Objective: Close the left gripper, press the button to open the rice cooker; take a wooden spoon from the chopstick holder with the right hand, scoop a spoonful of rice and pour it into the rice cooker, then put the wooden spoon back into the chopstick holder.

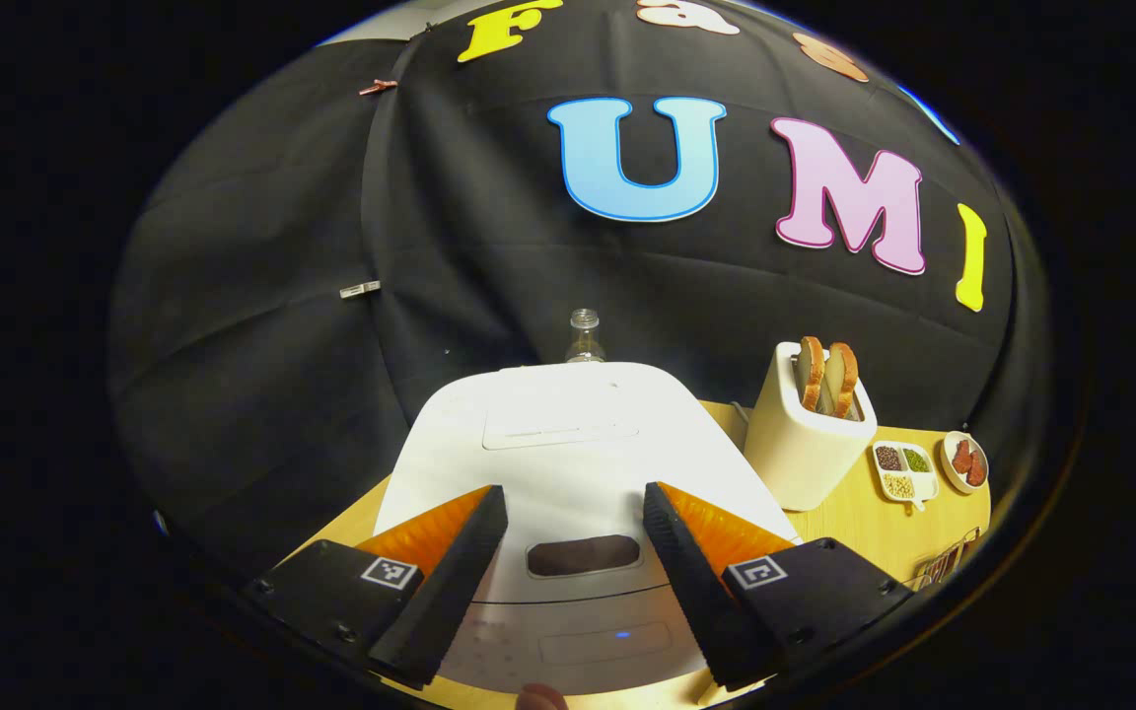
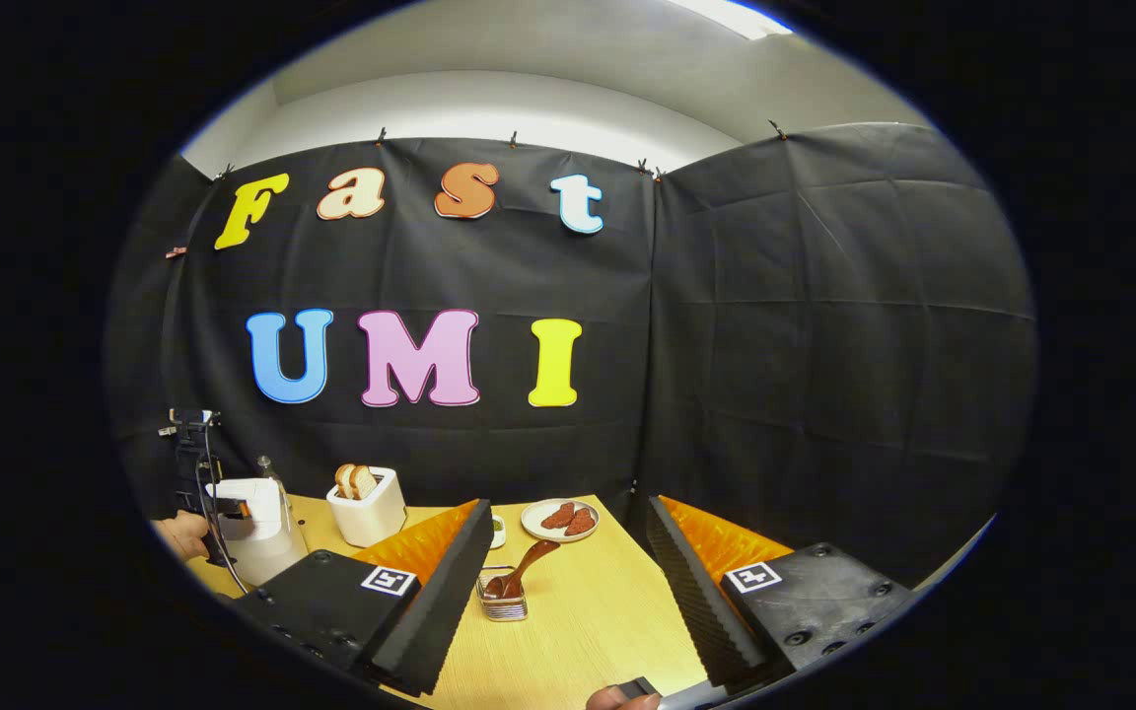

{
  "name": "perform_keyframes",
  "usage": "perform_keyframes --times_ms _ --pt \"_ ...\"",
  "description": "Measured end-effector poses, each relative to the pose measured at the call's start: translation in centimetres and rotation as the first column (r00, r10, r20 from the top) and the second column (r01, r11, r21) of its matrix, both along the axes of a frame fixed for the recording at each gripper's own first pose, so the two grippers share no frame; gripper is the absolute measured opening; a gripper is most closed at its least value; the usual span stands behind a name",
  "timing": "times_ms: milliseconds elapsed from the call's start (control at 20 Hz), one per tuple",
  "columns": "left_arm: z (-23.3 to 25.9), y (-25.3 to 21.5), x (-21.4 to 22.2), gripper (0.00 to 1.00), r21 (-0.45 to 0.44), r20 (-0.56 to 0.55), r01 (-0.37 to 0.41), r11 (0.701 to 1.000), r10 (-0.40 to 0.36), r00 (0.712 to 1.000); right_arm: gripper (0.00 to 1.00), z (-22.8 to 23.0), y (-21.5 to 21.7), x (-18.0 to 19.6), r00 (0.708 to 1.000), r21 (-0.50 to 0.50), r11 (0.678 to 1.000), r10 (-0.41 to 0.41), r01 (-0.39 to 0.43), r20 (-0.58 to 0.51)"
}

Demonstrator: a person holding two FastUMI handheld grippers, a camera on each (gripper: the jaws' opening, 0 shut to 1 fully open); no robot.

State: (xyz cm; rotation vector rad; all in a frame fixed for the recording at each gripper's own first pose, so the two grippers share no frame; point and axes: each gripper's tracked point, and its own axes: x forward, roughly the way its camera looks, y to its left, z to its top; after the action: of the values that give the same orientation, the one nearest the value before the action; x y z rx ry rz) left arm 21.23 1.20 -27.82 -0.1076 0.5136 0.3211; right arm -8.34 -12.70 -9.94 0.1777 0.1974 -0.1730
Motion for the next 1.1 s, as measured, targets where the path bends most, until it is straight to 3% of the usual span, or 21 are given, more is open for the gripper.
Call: perform_keyframes --times_ms 200,250,650,900,1100 --pt "-0.3 -0.1 0.0 0.96 0.004 0.053 0.011 1.000 -0.011 0.999 0.98 -0.4 -0.7 -0.1 1.000 0.001 1.000 0.003 -0.003 0.002" --pt "-0.3 -0.1 0.0 1.00 0.004 0.050 0.017 1.000 -0.017 0.999 0.98 -0.5 -0.8 -0.1 1.000 0.004 1.000 0.004 -0.004 0.002" --pt "0.7 -0.4 0.2 0.98 0.038 0.029 0.075 0.996 -0.076 0.997 0.98 -1.2 -1.5 0.5 0.999 0.067 0.997 0.034 -0.036 0.022" --pt "5.1 -1.4 -1.3 0.93 0.039 0.158 0.164 0.986 -0.168 0.973 0.97 -1.1 -0.9 1.4 0.998 0.131 0.990 0.054 -0.056 0.015" --pt "8.4 -1.4 -3.7 0.93 0.023 0.225 0.188 0.982 -0.188 0.956 0.97 -0.7 -0.1 2.3 0.996 0.097 0.992 0.082 -0.084 0.028"
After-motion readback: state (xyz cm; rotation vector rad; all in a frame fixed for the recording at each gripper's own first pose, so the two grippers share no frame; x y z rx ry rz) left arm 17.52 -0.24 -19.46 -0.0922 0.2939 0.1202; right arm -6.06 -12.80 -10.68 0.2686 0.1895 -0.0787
